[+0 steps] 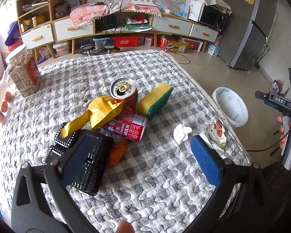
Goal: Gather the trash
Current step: 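Move both open tools back over the remaining trash on the bed, then grasp the white tissue ball with the right tool while the left tool grasps the black plastic tray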
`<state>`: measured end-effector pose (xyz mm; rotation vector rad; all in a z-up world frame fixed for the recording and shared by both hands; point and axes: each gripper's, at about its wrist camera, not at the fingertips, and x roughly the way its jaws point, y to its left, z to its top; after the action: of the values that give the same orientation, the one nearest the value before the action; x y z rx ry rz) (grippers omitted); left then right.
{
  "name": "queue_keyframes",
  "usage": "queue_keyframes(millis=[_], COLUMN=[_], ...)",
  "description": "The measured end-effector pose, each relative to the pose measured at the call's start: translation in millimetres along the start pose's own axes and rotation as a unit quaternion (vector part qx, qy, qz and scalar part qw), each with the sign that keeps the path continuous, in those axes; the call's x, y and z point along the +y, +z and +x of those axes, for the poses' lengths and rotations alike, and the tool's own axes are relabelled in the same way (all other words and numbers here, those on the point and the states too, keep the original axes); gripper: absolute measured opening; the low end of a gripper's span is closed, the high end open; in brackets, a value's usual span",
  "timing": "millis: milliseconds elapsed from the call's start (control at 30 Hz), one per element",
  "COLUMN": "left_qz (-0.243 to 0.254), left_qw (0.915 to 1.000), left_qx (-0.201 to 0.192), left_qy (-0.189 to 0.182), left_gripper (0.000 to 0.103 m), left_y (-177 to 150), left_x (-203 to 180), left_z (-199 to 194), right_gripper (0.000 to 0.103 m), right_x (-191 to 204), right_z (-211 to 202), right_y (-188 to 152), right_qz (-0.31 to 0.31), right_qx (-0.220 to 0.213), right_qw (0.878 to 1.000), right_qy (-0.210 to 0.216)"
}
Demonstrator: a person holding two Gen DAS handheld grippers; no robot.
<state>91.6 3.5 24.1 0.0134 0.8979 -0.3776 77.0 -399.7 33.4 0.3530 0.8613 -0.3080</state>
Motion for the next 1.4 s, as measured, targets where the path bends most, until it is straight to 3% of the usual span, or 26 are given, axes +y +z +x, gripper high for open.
queue_keyframes(millis=[167,433,867,1400], left_qz=[-0.037,-0.072,-0.101,-0.103], left_qw=[0.9992,0.9966,0.9907,0.9892], left_qx=[0.012,0.022,0.06,0.071], left_qy=[-0.002,0.034,0.069,0.076], left_gripper=[0.102,0.102,0.102,0.102], left_y=[-13,-36,-68,-73], left_x=[28,71,118,122], left_z=[-10,-22,-23,-19], right_gripper=[0.08,0.081,0.081,0.08], right_x=[37,94,170,215], right_z=[10,32,61,78], right_y=[-5,-21,-58,-87], right_qz=[-0.033,-0.092,-0.185,-0.263], right_qx=[0.012,0.047,0.121,0.136], right_qw=[0.999,0.994,0.971,0.95], right_qy=[0.008,0.031,0.087,0.099])
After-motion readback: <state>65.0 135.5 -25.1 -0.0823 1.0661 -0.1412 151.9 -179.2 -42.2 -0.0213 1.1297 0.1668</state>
